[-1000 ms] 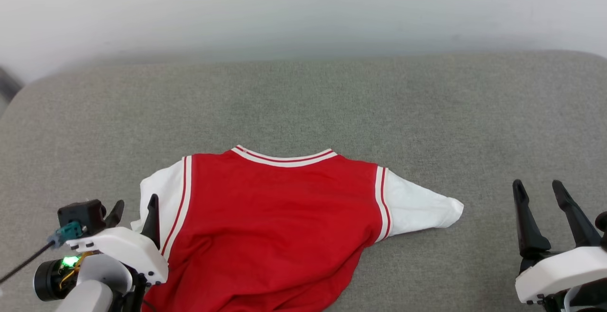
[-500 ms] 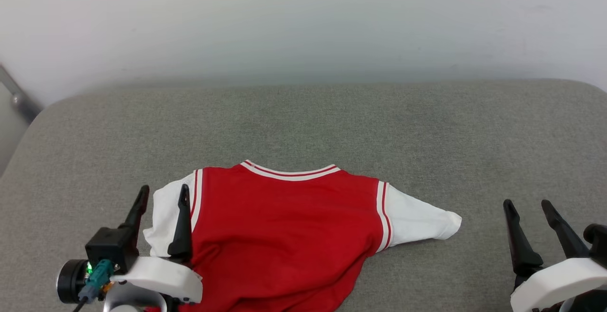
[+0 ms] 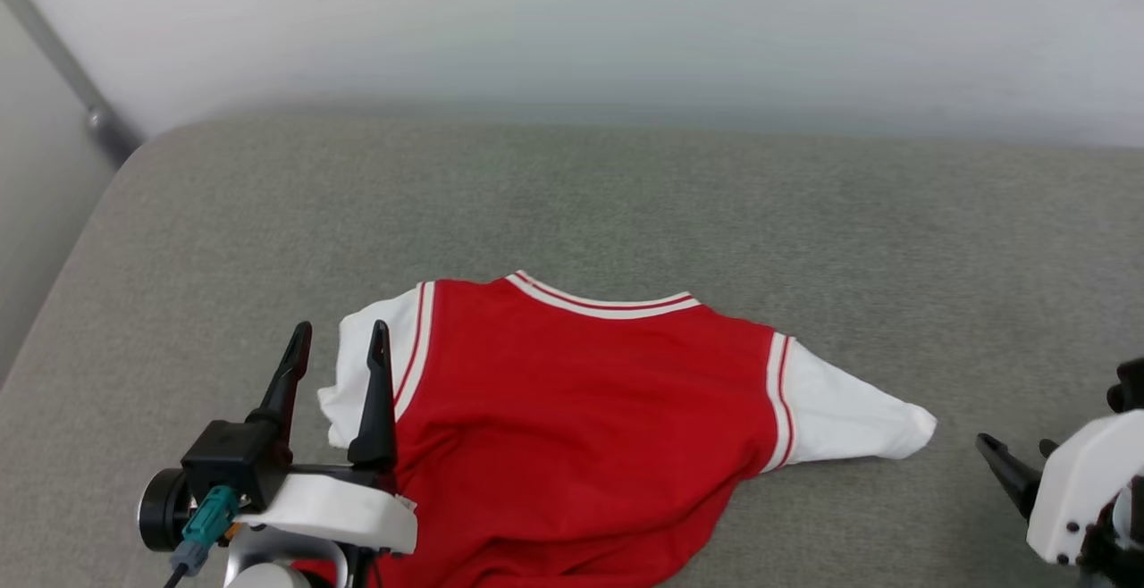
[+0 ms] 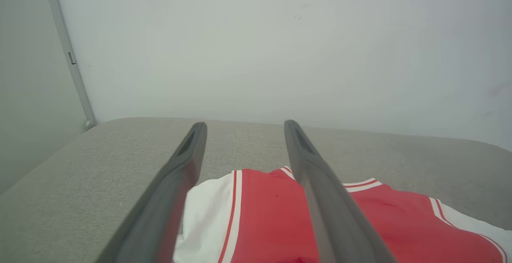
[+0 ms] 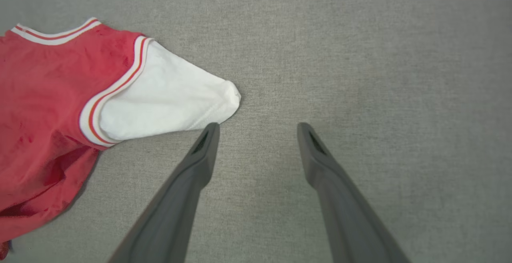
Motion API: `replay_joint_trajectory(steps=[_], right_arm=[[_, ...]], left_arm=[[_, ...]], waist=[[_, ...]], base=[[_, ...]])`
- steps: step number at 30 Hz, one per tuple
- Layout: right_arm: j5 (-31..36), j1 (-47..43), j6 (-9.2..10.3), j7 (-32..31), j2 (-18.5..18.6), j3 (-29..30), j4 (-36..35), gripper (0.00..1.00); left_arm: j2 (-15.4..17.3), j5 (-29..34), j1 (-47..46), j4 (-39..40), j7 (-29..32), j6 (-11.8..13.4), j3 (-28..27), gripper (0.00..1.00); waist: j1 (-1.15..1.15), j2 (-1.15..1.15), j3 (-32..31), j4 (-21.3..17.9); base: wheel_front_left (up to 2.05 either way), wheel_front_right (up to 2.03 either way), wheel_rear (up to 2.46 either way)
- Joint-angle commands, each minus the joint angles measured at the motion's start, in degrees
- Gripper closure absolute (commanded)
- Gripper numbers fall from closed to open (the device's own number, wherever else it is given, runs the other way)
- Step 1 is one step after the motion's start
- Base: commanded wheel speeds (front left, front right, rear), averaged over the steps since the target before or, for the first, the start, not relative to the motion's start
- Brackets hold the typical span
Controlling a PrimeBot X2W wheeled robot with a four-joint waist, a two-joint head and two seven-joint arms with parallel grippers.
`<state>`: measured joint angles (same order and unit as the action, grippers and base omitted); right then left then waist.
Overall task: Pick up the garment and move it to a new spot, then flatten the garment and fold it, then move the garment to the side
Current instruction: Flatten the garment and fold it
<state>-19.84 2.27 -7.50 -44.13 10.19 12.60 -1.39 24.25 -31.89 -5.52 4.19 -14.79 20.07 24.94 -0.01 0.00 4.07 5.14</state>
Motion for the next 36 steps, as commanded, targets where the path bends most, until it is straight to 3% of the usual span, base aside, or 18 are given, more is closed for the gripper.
replay_joint_trajectory(steps=[1, 6, 17, 18, 19, 20, 25, 31, 36], right_arm=[[-0.6, 2.1, 0.02, -2.3, 0.6, -0.1, 0.8, 0.00], [-1.1, 8.2, 0.03, -9.6, 1.8, -0.9, 4.9, 0.00], [-2.0, 12.6, 0.03, -15.4, 0.5, -2.9, 17.6, 0.00], [-2.7, 12.3, 0.03, -15.8, 0.1, -3.0, 18.6, 0.12], [-2.8, 12.3, 0.03, -15.8, 0.0, -3.4, 19.1, 0.71], [-3.2, 12.4, 0.03, -15.8, 0.0, -3.7, 19.6, 1.00], [-4.0, 14.0, 0.03, -13.5, 1.4, -4.7, 18.9, 1.00], [-3.0, 15.7, 0.03, -8.9, 4.4, -6.2, 12.8, 1.00], [-1.9, 13.9, 0.03, -7.7, 5.3, -6.4, 6.3, 1.00]], left_arm=[[-0.4, 0.3, -0.9, 0.0, -0.2, -0.3, -0.1, 0.00], [-2.4, 1.2, -2.8, -0.3, -0.4, -1.5, 0.1, 0.00], [-5.8, 3.1, -5.4, -2.6, -0.5, -4.8, -1.1, 0.00], [-6.1, 3.1, -5.3, -2.8, -0.5, -5.0, -1.4, 0.00], [-6.2, 3.3, -5.1, -3.0, -0.5, -5.3, -1.7, 0.00], [-6.3, 3.5, -5.0, -3.2, -0.5, -5.4, -2.0, 0.00], [-6.6, 3.7, -4.3, -4.3, -0.5, -6.3, -3.3, 0.00], [-5.2, 0.6, -3.3, -5.7, 2.0, -7.9, -5.0, 0.00], [-0.8, -3.5, -5.9, -5.3, 8.8, -9.4, -8.2, 0.00]], waist=[[0.01, 0.00, 1.6, 1.8], [0.01, 0.00, 4.9, 4.6], [0.01, 0.00, 9.2, 8.0], [0.01, 0.00, 9.3, 8.0], [0.01, 0.00, 9.4, 8.0], [0.01, 0.00, 9.5, 8.0], [0.01, 0.00, 8.7, 7.2], [0.01, 0.00, 5.5, 4.7], [0.01, 0.00, 3.9, 0.8]], base=[[0.00, 0.00, 0.00], [0.00, 0.00, 0.00], [0.00, 0.00, 0.00], [0.00, 0.00, 0.00], [0.00, 0.00, 0.00], [0.00, 0.00, 0.00], [0.00, 0.00, 0.00], [0.00, 0.00, 0.00], [0.00, 0.00, 0.00]])
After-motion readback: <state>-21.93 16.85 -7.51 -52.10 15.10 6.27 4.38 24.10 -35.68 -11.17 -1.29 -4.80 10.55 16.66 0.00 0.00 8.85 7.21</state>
